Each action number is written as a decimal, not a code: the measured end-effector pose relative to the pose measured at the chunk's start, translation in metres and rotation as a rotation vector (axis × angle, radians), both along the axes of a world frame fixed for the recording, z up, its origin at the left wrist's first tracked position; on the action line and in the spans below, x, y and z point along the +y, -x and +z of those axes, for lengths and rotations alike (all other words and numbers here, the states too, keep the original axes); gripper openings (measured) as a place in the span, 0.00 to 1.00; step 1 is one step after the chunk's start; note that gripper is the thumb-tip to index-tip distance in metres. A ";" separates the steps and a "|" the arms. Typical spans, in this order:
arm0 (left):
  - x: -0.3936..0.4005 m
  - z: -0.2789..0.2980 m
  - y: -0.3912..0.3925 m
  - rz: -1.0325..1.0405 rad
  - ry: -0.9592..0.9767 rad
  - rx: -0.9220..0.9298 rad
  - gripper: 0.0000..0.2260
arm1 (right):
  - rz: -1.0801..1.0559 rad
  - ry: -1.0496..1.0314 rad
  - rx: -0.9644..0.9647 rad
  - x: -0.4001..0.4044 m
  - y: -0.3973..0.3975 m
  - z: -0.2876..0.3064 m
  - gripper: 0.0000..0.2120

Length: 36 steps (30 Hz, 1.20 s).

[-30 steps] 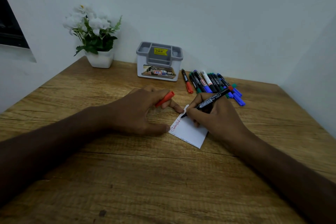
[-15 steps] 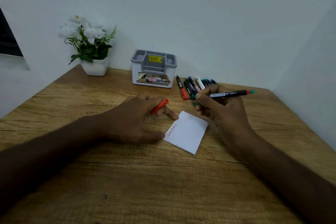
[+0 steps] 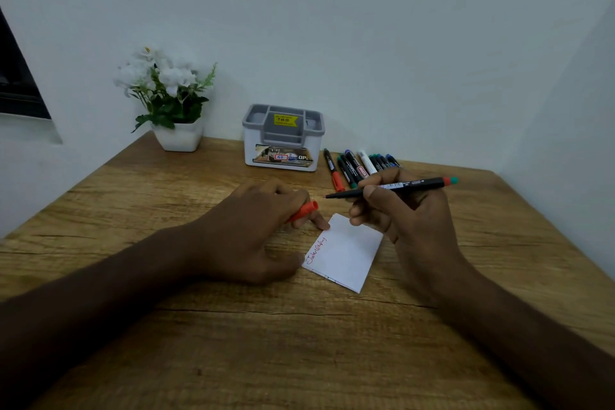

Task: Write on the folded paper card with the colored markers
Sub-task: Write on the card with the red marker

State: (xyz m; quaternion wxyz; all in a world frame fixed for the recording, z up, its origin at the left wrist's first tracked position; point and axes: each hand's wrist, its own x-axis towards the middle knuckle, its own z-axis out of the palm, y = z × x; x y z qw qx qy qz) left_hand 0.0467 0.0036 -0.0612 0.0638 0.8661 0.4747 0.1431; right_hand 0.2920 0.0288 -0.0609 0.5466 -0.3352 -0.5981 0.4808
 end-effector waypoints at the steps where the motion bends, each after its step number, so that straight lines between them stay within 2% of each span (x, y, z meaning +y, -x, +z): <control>1: 0.000 0.000 0.000 0.000 -0.005 0.002 0.16 | 0.001 -0.010 -0.011 0.000 0.000 0.000 0.06; 6: -0.001 -0.001 0.000 -0.005 -0.028 0.003 0.17 | 0.021 -0.048 -0.070 -0.003 0.003 -0.001 0.08; 10: -0.001 -0.001 0.000 -0.012 -0.045 0.005 0.17 | -0.013 -0.118 -0.176 -0.005 0.004 0.001 0.05; 16: -0.002 -0.002 -0.002 -0.005 -0.057 0.019 0.16 | -0.069 -0.123 -0.205 -0.004 0.004 0.001 0.04; 21: 0.000 -0.003 -0.003 -0.001 -0.047 0.021 0.12 | -0.093 -0.144 -0.233 -0.004 0.005 -0.001 0.04; 24: 0.001 -0.005 -0.005 0.000 -0.082 0.019 0.04 | -0.104 -0.191 -0.290 -0.005 0.006 -0.003 0.04; 29: 0.005 -0.008 -0.007 0.042 -0.114 0.095 0.18 | -0.067 -0.171 -0.353 -0.001 0.006 -0.007 0.09; 32: 0.008 -0.013 -0.006 0.060 -0.103 0.129 0.25 | -0.008 -0.112 -0.352 -0.003 0.010 -0.011 0.08; 36: 0.009 -0.015 -0.005 0.060 -0.084 0.095 0.23 | 0.066 0.015 -0.266 -0.003 0.015 -0.014 0.09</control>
